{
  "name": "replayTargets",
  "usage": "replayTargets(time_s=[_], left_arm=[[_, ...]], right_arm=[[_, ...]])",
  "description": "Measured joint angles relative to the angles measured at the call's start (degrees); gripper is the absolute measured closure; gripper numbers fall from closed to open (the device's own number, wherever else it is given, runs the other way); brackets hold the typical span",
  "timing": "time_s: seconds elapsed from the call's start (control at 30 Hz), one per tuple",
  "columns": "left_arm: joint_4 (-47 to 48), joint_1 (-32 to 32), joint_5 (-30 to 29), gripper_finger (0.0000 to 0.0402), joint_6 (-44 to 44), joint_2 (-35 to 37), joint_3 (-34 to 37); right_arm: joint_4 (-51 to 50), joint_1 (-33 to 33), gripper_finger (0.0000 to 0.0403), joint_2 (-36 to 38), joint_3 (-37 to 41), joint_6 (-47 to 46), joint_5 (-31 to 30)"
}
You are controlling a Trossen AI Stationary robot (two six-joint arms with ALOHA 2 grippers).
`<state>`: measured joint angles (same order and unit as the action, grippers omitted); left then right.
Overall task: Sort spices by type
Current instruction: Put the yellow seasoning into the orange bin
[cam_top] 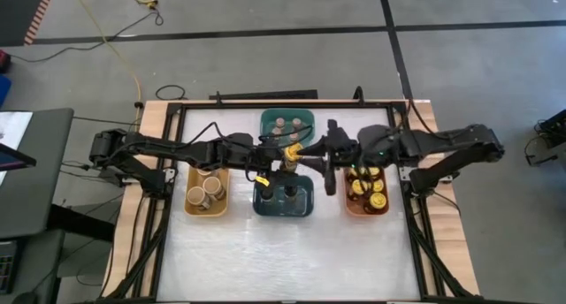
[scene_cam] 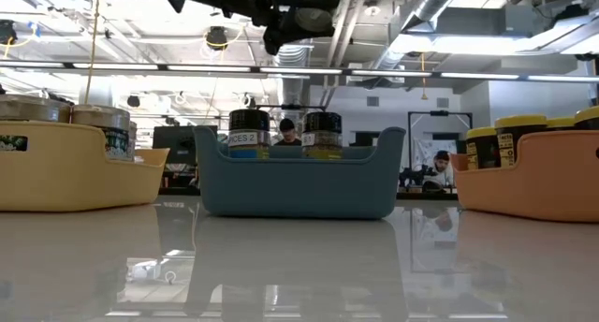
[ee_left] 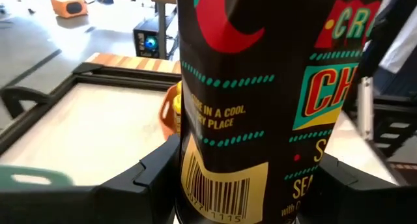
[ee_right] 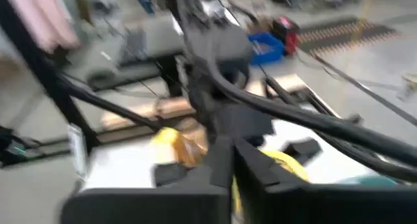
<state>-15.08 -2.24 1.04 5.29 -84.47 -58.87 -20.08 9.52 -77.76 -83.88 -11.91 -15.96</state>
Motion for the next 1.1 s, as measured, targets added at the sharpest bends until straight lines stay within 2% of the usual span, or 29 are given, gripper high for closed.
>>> replayTargets(time_s=[0.07, 0.3, 0.63, 0.87, 0.97, 1.1], left_arm=[[0.7, 0.0, -1.3, 0.0184, -0.8, 0.0, 0.0], [1.9, 0.0, -3.9, 0.0184, -2.6, 0.0, 0.0], [2.3, 0.0, -4.3, 0.0184, -4.6, 0.0, 0.0], [2.3, 0.5, -4.9, 0.0184, -6.4, 0.0, 0.2], [4.0, 1.8, -6.0, 0.0185, -11.8, -0.2, -0.8], [6.8, 3.0, -7.5, 0.0186, -16.5, -0.3, -3.2]], right_arm=[[-5.2, -0.5, 0.0384, -2.5, -3.8, 0.2, -0.8], [-21.1, -2.4, 0.0383, -9.1, -13.5, -4.5, -0.8], [-22.5, -2.6, 0.0391, -9.1, -15.5, -3.3, -2.1], [-27.2, -4.0, 0.0390, -10.7, -15.6, -5.5, -2.2], [-30.0, -4.5, 0.0390, -12.1, -15.7, -7.1, -1.0], [-29.1, -4.9, 0.0390, -13.8, -15.9, -7.5, 3.7]])
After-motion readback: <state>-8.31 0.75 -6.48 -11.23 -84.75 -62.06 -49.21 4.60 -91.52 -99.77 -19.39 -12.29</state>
